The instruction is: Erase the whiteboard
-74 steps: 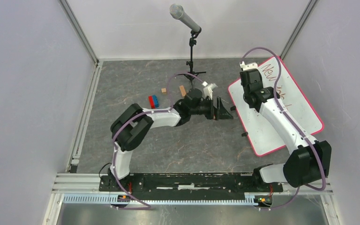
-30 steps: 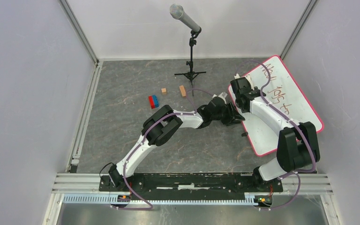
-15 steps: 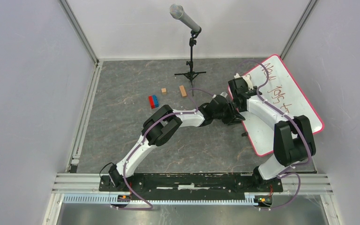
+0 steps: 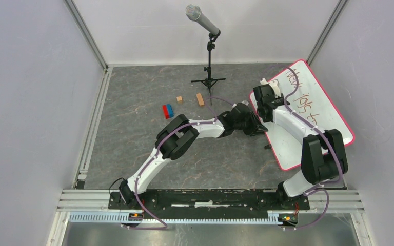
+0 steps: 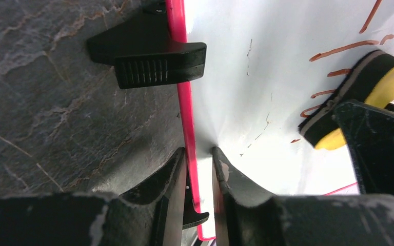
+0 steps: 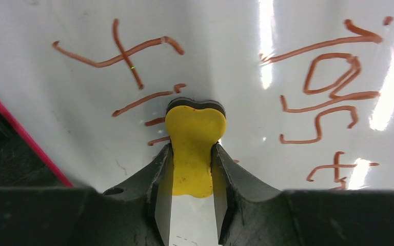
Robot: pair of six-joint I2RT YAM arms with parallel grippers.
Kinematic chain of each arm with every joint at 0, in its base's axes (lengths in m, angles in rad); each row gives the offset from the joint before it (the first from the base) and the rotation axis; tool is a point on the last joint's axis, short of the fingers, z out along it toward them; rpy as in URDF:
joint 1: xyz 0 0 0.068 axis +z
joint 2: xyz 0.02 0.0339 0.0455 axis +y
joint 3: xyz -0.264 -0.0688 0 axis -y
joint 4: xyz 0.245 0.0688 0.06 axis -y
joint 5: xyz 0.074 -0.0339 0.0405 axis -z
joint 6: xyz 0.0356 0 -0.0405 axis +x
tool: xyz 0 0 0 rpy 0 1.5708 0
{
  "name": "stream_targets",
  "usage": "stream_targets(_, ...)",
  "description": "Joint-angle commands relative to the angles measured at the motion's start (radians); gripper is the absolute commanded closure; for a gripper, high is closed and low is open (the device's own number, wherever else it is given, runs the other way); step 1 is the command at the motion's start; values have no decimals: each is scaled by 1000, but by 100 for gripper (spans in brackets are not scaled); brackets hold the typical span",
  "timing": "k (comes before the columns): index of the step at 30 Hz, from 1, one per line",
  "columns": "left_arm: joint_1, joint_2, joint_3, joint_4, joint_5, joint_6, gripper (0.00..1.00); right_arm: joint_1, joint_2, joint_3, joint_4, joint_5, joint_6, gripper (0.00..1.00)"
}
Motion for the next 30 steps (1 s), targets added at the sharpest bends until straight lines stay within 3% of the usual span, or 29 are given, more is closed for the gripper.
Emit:
stream_targets(1, 13, 63, 12, -208, -148, 10, 70, -66, -76, 1, 22, 58, -24, 66)
stream_targets(8, 13, 60, -2, -190, -147, 11, 71, -86, -98, -48, 43, -2, -53, 66)
stream_targets(15, 12, 58, -7, -185, -149, 10, 73, 51, 17, -121, 90, -68, -24, 68)
stream_targets(20, 12, 57, -10, -183, -149, 6, 74, 70, 32, -122, 104, -76, -7, 68)
stream_targets(30, 12, 55, -17, -173, -149, -1, 73, -76, -231, -219, 20, 79, 24, 67)
